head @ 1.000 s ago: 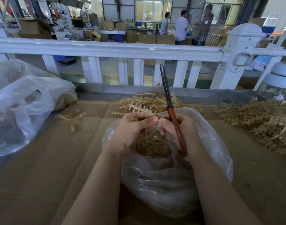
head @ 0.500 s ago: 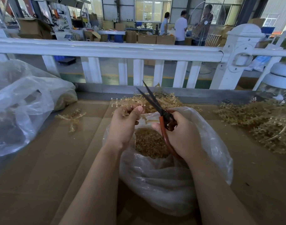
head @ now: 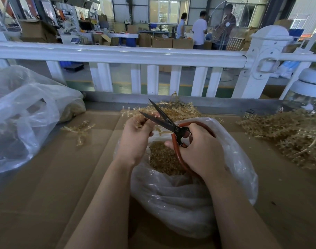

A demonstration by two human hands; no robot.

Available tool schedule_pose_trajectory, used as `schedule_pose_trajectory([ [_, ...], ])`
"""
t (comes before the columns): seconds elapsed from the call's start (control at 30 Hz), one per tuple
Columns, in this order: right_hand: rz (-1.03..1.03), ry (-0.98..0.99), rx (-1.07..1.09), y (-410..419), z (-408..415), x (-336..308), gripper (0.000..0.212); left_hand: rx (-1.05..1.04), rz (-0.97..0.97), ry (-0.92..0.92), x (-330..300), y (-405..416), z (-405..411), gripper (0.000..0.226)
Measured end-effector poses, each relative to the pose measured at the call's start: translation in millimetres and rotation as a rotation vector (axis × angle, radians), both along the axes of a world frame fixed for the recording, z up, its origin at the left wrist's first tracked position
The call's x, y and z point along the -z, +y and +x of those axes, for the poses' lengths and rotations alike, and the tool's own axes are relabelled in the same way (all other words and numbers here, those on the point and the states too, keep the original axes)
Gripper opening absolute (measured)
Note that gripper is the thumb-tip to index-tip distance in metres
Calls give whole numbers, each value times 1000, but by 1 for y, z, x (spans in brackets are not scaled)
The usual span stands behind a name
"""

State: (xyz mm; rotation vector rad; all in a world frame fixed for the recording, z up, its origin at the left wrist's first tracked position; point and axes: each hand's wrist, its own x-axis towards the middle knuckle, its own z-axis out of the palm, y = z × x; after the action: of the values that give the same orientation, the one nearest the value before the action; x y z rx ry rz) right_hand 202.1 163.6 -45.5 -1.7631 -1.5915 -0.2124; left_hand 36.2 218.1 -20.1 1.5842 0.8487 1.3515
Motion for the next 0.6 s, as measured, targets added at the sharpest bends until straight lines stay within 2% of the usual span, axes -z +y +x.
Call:
schedule_pose_trajectory([
  [0.43,19,-33,33,-3,-1,-1,51,-13,-8,30,-1,0,-1,27],
  [0.6,47,-16,12,-2,-2,-1,63,2,-18,32,-2,-2,-4,28],
])
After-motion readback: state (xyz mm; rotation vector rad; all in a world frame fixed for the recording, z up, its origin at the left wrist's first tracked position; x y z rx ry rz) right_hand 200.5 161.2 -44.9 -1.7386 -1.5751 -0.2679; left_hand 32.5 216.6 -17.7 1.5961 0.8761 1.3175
